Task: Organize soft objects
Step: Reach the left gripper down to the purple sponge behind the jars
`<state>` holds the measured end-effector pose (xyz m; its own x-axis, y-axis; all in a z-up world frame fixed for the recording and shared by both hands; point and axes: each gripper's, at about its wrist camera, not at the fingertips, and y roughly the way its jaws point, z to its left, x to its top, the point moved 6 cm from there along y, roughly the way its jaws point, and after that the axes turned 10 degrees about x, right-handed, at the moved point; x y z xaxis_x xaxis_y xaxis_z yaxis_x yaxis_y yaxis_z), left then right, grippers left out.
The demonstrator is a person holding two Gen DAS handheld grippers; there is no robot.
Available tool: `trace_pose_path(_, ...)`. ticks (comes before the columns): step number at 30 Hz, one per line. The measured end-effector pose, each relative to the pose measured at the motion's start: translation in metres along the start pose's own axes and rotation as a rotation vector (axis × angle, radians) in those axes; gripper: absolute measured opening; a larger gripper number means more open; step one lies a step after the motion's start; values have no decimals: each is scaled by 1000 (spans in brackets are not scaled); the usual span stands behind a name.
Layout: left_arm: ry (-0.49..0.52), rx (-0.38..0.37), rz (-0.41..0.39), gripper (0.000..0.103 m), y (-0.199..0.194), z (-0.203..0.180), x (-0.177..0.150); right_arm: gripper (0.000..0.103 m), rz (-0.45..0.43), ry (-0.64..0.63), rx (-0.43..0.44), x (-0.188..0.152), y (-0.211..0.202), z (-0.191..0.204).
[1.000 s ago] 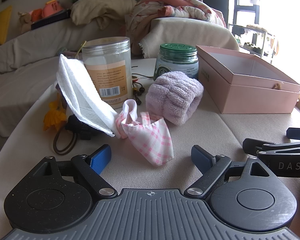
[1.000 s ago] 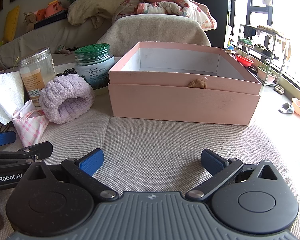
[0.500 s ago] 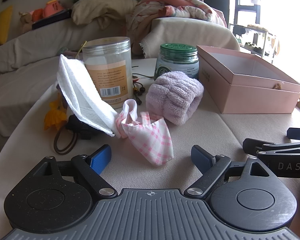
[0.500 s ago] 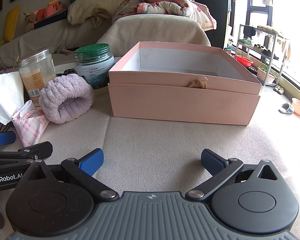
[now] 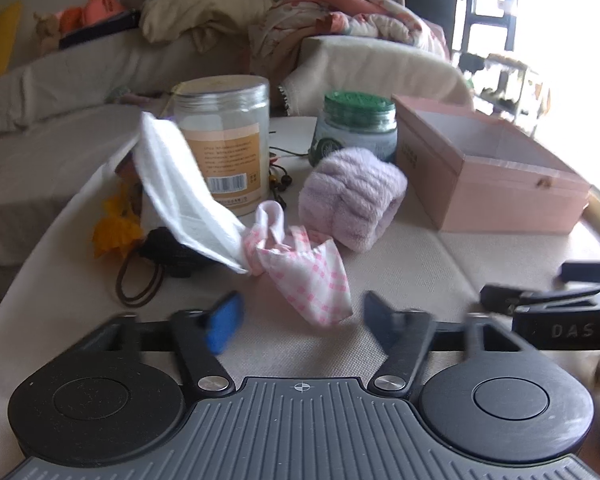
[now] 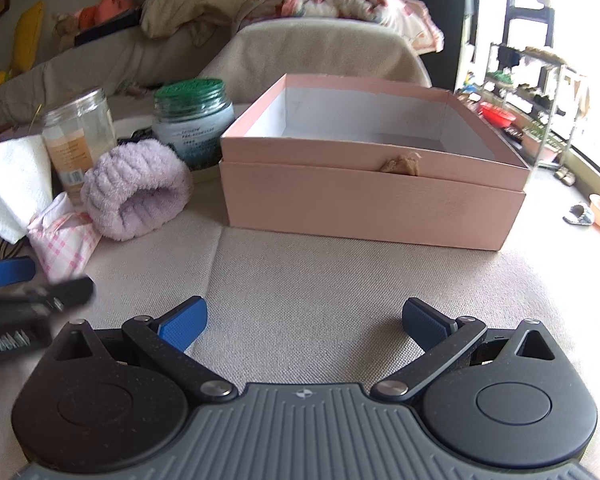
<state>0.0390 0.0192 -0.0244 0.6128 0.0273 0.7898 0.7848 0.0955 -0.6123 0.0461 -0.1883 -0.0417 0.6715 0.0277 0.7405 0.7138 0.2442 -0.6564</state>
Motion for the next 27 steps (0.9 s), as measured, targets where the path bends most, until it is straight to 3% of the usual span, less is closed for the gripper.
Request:
trace_pose_path(3, -51, -81, -13, 57, -13, 21, 5, 103, 48, -10, 18, 3, 4, 1)
trace_pose_path(6, -100, -50, -85, 57, -28, 51, 16, 103, 61, -8, 18, 5, 4, 1)
trace_pose_path(9, -149, -52, -106, 57, -30, 78, 27, 103, 43, -12, 17, 1, 1, -1)
trace_pose_path(11, -228, -133, -43, 57, -19, 92, 30, 103, 38, -12, 17, 1, 2, 0)
trace_pose_path(13, -347, -244, 78, 54, -6, 101, 25, 103, 35, -13, 17, 1, 1, -1)
trace_pose_path(14, -379, -279, 92, 50, -4, 102, 23, 103, 34, -14, 17, 1, 1, -1)
trace_pose_path(16, -341, -216, 26, 49, -9, 102, 25, 103, 33, -16, 18, 1, 0, -1)
trace_pose_path(18, -249, -113, -104, 49, -21, 104, 33, 103, 32, -16, 19, 0, 0, -1)
trace_pose_path(21, -129, -46, -207, 49, -30, 111, 53, 103, 32, -16, 19, 0, -1, -1)
trace_pose_path(23, -61, -30, -222, 53, -24, 121, 66, 103, 32, -16, 19, 0, -1, -1)
trace_pose_path(24, -59, -21, -215, 50, -18, 129, 72, 103, 32, -16, 18, 0, -1, -1)
trace_pose_path(27, -180, -113, -155, 50, 1, 159, 79, 103, 31, -16, 19, 0, -1, -1)
